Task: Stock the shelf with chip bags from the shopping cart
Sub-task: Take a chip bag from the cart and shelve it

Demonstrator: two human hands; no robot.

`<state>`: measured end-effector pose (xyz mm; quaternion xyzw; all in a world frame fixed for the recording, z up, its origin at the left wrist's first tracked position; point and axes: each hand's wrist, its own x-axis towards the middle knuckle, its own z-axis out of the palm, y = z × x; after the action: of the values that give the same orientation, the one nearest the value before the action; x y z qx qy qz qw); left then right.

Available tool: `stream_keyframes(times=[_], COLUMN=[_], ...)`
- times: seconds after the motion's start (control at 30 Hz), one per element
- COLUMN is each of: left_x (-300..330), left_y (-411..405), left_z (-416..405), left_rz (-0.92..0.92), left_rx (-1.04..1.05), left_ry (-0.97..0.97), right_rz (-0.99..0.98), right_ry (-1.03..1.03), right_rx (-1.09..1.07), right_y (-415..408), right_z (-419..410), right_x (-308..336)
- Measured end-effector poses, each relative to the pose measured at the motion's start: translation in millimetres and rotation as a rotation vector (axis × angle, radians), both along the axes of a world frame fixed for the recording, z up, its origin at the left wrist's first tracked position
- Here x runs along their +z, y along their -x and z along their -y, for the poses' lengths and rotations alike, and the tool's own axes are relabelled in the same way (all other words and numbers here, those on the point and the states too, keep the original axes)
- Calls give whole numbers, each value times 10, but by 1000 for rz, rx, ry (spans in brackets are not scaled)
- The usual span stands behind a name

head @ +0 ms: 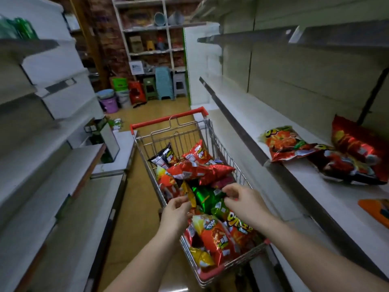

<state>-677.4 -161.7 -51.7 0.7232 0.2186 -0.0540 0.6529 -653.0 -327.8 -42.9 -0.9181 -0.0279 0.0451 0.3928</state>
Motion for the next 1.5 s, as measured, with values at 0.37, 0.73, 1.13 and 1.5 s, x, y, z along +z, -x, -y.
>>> stream_keyframes(times=[0.37,0.73,1.13,1.5], left_x=[-691,-1122,-1288,-1721], left_y=[-1418,-2557,-3278,-3261], left_z=[-708,-915,-876,-684], left_rz=[-143,-314,-420,-584], left_rx=[-17,-55,-17,125], left_ry=[146,220,237,243], right_rz=[-214,-287,-191,-56], right_ry=[5,-33,406,165], right_rx=[-106,-191,213,226], right_y=[-1302,-2276,-3211,-2716], right_z=[-846,-1100,-1119,-861], right_x=[-743,-1175,-1462,-2080])
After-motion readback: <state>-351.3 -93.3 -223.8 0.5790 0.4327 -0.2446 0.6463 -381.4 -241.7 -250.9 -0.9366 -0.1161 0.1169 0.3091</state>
